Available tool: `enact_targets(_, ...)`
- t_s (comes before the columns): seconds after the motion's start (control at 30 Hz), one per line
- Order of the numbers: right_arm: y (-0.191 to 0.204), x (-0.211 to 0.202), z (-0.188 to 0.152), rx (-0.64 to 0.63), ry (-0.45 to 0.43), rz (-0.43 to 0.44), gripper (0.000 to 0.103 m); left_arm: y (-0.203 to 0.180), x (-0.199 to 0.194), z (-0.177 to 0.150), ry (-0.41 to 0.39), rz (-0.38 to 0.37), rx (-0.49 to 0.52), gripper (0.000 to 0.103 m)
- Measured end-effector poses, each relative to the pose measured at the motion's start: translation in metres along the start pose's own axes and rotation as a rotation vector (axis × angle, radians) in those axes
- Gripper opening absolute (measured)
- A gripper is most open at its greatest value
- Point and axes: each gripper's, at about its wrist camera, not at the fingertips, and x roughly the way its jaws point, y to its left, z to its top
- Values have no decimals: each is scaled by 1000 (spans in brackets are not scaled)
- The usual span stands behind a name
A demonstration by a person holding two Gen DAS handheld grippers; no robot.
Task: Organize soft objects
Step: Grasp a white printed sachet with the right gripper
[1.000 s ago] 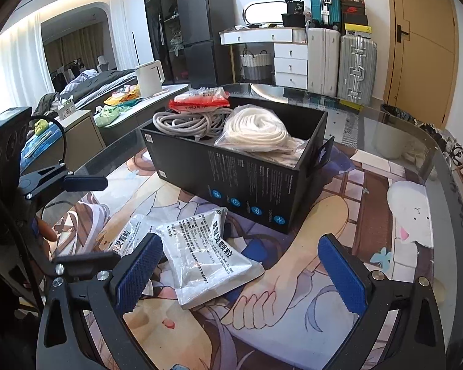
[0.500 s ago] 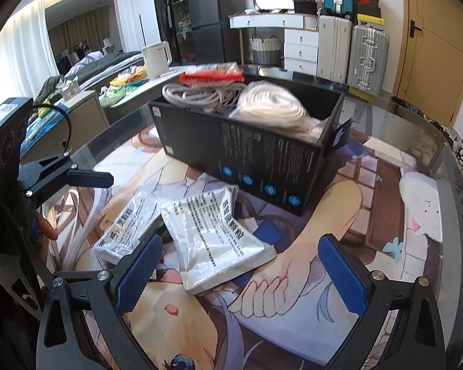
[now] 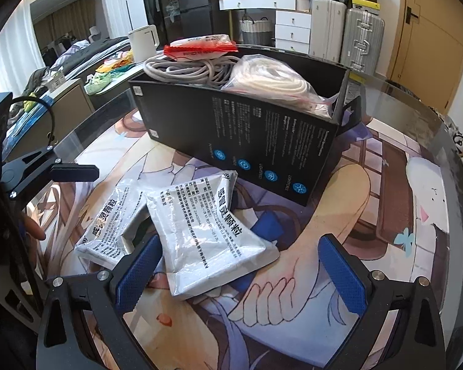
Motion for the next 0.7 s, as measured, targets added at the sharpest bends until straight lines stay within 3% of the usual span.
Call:
enact_targets(0.3, 10, 10, 13, -4, 9, -7, 99, 3, 1, 2, 1, -3, -9, 103)
enact_targets(0.7, 18, 9, 16, -23, -6, -23, 63, 4, 1, 1, 5, -7, -25, 103)
